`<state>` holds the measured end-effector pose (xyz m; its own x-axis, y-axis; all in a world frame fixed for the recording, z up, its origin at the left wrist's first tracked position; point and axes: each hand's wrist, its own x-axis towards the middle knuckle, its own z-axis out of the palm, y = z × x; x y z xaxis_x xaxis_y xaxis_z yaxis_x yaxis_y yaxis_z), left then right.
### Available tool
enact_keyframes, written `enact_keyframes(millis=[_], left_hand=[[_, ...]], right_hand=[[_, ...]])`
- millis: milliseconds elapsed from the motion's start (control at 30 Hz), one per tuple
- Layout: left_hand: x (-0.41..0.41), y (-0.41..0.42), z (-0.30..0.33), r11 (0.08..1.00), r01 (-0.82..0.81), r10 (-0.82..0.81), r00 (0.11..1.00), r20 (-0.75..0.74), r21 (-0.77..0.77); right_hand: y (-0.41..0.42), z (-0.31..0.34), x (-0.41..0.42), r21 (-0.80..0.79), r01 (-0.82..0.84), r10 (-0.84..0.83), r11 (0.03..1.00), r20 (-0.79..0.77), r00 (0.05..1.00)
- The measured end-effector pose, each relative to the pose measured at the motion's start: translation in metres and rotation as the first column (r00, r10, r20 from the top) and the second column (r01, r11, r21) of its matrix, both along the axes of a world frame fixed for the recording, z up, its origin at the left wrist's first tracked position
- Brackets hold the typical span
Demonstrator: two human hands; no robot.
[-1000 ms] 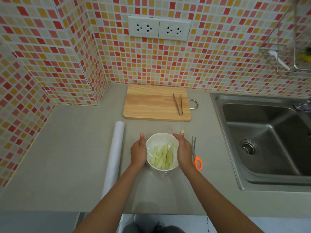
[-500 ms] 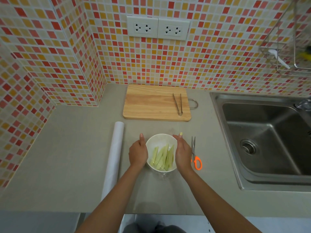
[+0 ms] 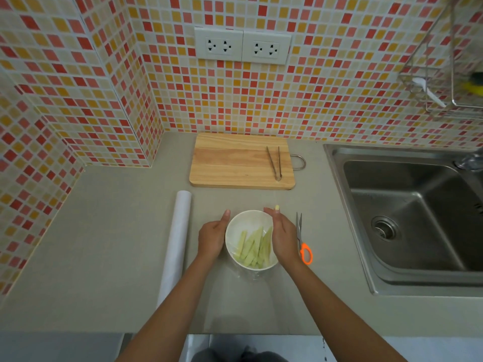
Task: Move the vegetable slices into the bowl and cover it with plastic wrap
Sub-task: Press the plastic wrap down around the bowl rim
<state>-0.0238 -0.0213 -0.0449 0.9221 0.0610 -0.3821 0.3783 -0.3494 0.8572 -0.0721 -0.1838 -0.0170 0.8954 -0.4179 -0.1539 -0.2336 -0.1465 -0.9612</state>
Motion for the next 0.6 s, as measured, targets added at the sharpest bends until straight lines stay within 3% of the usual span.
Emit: enact_keyframes(millis=[100, 367, 500, 600], left_hand=[[-0.003, 0.003, -0.002, 0.999, -0.003, 0.005, 0.999, 0.043, -0.04], [-0.012, -0.002, 0.0, 0.988, 0.002, -0.027, 0.986, 0.165, 0.151], [-0.016, 0.0, 0.002, 0.931, 0.019, -0.087, 0.982, 0.169, 0.365], [-0.023, 0.005, 0.0, 0.951, 0.042, -0.102, 0.978, 0.182, 0.307]], right_hand=[[0.001, -0.002, 0.002, 0.013, 0.036, -0.036, 0.999, -0.035, 0.999], [0.003, -0.006, 0.006, 0.052, 0.117, -0.112, 0.992, -0.089, 0.99], [-0.001, 0.004, 0.008, 0.162, 0.127, -0.097, 0.979, -0.176, 0.98], [-0.007, 0.009, 0.007, 0.272, 0.1, -0.037, 0.957, -0.227, 0.973]])
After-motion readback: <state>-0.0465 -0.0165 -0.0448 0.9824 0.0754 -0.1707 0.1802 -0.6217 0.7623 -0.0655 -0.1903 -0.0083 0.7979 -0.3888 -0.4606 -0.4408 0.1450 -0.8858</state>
